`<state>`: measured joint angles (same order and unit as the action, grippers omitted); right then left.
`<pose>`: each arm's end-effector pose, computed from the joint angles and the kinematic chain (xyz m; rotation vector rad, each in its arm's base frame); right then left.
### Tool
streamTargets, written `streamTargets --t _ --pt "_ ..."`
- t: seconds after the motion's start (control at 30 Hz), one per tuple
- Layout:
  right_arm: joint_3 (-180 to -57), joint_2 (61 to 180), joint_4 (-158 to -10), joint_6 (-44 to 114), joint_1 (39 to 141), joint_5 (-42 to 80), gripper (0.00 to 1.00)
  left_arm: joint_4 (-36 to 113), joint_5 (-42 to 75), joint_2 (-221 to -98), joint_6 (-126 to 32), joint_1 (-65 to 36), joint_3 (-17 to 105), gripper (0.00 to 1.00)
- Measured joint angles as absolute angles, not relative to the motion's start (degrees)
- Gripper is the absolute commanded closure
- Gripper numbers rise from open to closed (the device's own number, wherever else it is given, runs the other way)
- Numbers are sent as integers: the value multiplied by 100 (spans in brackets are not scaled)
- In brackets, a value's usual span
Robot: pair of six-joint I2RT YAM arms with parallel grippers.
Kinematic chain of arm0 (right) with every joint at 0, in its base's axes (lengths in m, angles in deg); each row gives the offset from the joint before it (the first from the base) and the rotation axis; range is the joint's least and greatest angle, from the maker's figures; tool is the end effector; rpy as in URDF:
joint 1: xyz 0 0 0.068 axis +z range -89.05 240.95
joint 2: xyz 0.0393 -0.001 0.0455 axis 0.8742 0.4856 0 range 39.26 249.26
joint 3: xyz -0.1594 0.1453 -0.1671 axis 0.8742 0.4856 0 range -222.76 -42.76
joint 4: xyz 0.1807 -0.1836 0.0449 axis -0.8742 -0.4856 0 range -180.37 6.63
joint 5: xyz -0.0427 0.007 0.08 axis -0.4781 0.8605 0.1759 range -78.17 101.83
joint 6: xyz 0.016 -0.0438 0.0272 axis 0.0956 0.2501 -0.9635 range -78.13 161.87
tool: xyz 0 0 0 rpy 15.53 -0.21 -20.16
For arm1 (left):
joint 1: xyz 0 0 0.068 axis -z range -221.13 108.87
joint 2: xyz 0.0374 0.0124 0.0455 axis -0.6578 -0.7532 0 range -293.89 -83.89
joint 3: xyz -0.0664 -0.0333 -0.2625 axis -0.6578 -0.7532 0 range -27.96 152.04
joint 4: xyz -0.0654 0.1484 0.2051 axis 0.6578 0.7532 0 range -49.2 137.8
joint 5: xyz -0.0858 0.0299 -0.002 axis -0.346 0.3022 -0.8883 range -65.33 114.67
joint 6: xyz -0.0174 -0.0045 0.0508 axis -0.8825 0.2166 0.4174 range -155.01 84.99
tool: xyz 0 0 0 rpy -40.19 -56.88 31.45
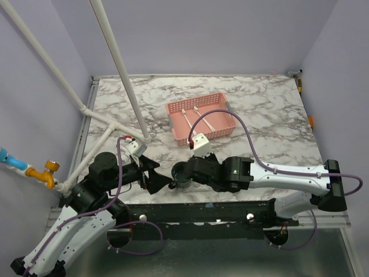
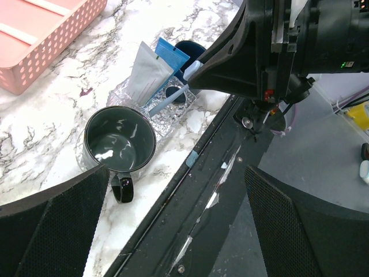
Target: Prepare toiletry sets of a toothbrush and toothpaste on the tray
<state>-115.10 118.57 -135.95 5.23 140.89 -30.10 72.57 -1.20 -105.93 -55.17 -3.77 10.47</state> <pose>0.0710 0.2640 0.3160 -0.6136 2.1834 0.0678 0.0666 -0.0704 0.3112 0.6233 1.8599 -1.0974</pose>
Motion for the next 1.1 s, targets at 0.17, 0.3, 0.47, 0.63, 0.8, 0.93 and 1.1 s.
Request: streamTargets --t 0.17,0.3,0.47,0.63,0.8,0.93,1.1 --pt "-11372 11857 -13464 527 14089 -3039 100 7257 -120 -10593 -5517 -377 1047 1" --pt "-11350 11857 -13396 538 14089 -3054 100 7255 -120 -10593 -5517 -377 1047 1" --pt "-11287 11857 -13295 571 14087 -3078 100 7255 -120 -10593 -5517 -377 1047 1" --pt "-11256 11890 -13232 608 14089 -3085 99 7253 -120 -10593 -5515 -377 1047 1" --pt "-11256 11938 -13133 660 14089 -3102 92 7248 -120 -10593 -5515 -377 1047 1" --pt "-11256 11960 -13081 700 14089 -3113 88 7216 -120 -10593 -5513 -377 1047 1" --pt "-11250 11964 -13035 739 14089 -3111 85 7216 -120 -10593 -5513 -377 1047 1"
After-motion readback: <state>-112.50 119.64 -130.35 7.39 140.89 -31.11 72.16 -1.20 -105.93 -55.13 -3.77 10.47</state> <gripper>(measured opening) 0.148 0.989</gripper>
